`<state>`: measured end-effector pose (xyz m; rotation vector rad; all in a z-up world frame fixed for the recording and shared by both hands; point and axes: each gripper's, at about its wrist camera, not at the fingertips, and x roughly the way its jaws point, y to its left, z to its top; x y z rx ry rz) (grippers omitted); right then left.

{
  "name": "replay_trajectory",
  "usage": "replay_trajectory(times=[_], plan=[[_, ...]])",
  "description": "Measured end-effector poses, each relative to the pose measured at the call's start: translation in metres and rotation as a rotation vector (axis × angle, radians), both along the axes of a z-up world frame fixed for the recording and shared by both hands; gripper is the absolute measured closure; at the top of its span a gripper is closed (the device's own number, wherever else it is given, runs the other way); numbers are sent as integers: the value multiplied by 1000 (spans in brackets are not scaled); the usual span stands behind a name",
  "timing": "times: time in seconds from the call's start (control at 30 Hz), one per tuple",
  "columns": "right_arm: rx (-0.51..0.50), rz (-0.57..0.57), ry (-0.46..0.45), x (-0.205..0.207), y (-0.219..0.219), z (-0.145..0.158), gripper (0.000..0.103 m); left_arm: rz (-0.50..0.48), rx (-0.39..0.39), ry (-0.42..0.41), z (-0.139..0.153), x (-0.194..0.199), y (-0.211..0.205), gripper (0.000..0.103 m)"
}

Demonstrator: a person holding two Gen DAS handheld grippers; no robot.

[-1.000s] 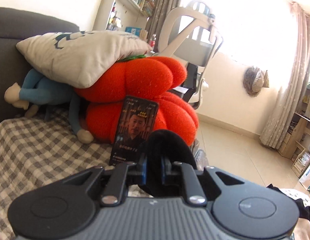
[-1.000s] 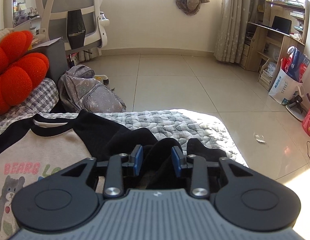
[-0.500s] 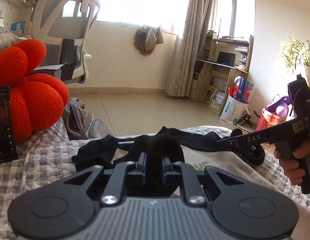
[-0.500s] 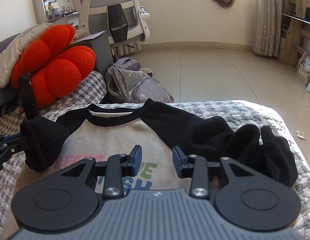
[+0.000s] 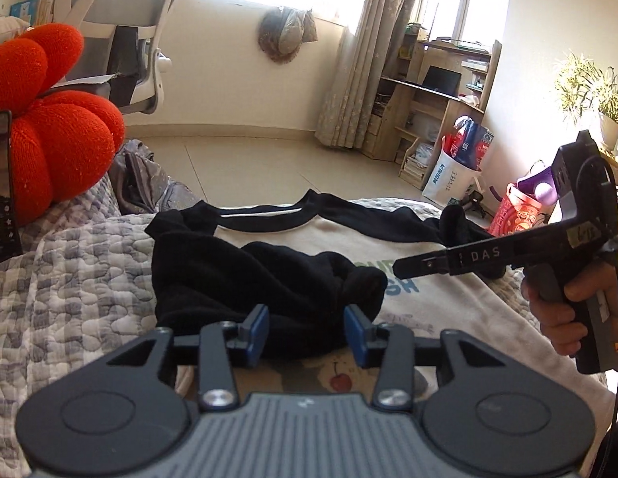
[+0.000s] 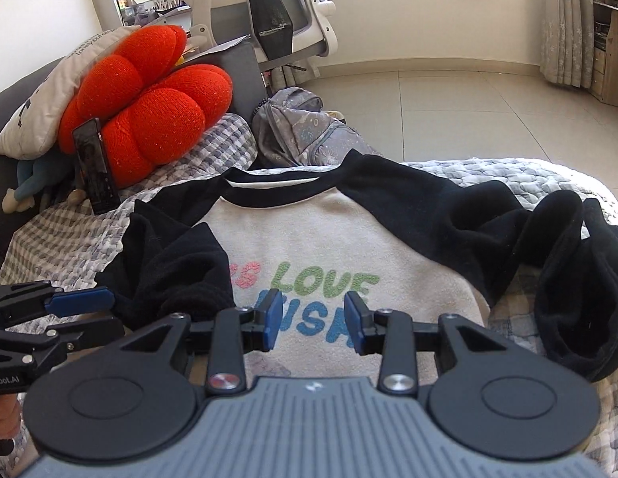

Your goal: Fold clothes

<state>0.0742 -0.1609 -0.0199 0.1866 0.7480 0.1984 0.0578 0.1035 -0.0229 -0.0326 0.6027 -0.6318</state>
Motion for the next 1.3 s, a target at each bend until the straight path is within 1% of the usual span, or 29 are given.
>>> replay_trajectory(times=[0.07, 0.13, 0.27, 0.37, 0.47, 0.57, 0.67, 0.7, 0.77, 0.83, 0.9, 0.93, 1.0, 1.07, 1.13, 1.2, 1.3], plan=[[5, 3, 3, 0, 1, -1, 64, 56, -10, 11, 2, 2, 12, 57], [8, 5, 7, -1, 1, -3, 64, 126, -37, 42, 3, 9, 24, 57], [13, 8, 10, -2, 2, -3, 64, 264, -149, 168, -5, 26, 46, 57], [15, 11, 11, -3, 2, -3, 64, 307, -257, 277, -17, 36, 55, 57], [18, 11, 13, -4, 2, -4, 64, 343, -341, 368, -28, 45, 59, 59], [21, 13, 15, -4, 3, -5, 64, 394, -399, 410, -33, 52, 61, 78], [22, 15, 16, -4, 3, -5, 64, 435, -433, 429, -37, 54, 61, 85], [22, 15, 17, -5, 3, -5, 64, 453, -436, 418, -35, 53, 60, 87], [24, 14, 17, -5, 2, -5, 64, 481, -411, 354, -26, 47, 56, 88], [26, 14, 17, -6, 2, -5, 64, 494, -348, 251, -13, 38, 49, 89], [28, 16, 17, -7, 1, -5, 64, 501, -282, 147, 0, 30, 40, 94], [28, 17, 17, -7, 1, -6, 64, 502, -251, 98, 7, 26, 35, 94], [28, 19, 17, -7, 1, -5, 64, 506, -218, 24, 17, 20, 33, 95], [30, 19, 16, -8, 1, -5, 64, 495, -226, -9, 25, 18, 35, 95], [33, 18, 12, -8, 1, -4, 64, 451, -237, -20, 30, 18, 33, 95], [38, 17, 7, -8, 1, -3, 64, 378, -244, -23, 31, 18, 24, 95], [46, 14, -2, -9, 1, 0, 64, 237, -236, -16, 28, 14, 3, 95]])
